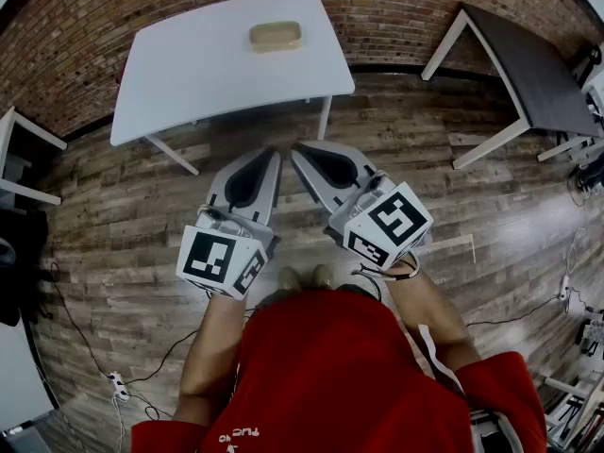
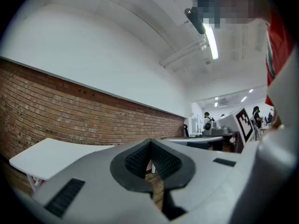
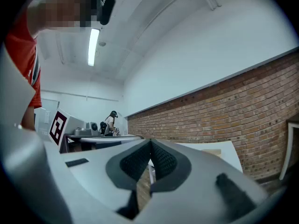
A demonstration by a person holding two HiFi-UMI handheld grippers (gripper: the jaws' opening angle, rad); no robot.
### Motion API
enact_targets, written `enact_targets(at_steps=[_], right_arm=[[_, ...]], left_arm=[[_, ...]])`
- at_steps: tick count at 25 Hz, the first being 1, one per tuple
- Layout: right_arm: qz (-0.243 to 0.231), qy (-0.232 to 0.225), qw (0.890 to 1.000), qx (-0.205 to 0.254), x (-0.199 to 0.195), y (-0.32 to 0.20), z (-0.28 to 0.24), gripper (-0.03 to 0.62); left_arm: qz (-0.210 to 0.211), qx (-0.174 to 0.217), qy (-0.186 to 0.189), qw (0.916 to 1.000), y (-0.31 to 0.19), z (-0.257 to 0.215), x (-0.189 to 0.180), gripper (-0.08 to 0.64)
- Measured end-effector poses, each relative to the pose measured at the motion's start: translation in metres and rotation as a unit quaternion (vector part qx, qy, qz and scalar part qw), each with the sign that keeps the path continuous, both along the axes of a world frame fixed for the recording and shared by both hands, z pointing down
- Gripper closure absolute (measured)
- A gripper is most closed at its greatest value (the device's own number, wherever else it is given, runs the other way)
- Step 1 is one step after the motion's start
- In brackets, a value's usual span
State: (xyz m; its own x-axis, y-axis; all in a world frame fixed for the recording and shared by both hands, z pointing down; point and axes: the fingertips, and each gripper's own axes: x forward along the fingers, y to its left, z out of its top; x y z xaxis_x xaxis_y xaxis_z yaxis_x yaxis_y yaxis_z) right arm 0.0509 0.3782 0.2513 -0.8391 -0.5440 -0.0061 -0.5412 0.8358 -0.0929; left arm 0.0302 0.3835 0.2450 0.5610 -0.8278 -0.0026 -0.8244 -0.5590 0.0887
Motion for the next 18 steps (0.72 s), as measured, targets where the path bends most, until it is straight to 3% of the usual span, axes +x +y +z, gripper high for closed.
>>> enact_targets(at_steps=[18], right_arm=[[-0.015,-0.019,1.000,-0.019,-0.006,-0.019,0.003,0.561]], left_arm=[[-0.009,0.003,0.003,1.0000,-0.020,-0.001,-0.013,0.548]])
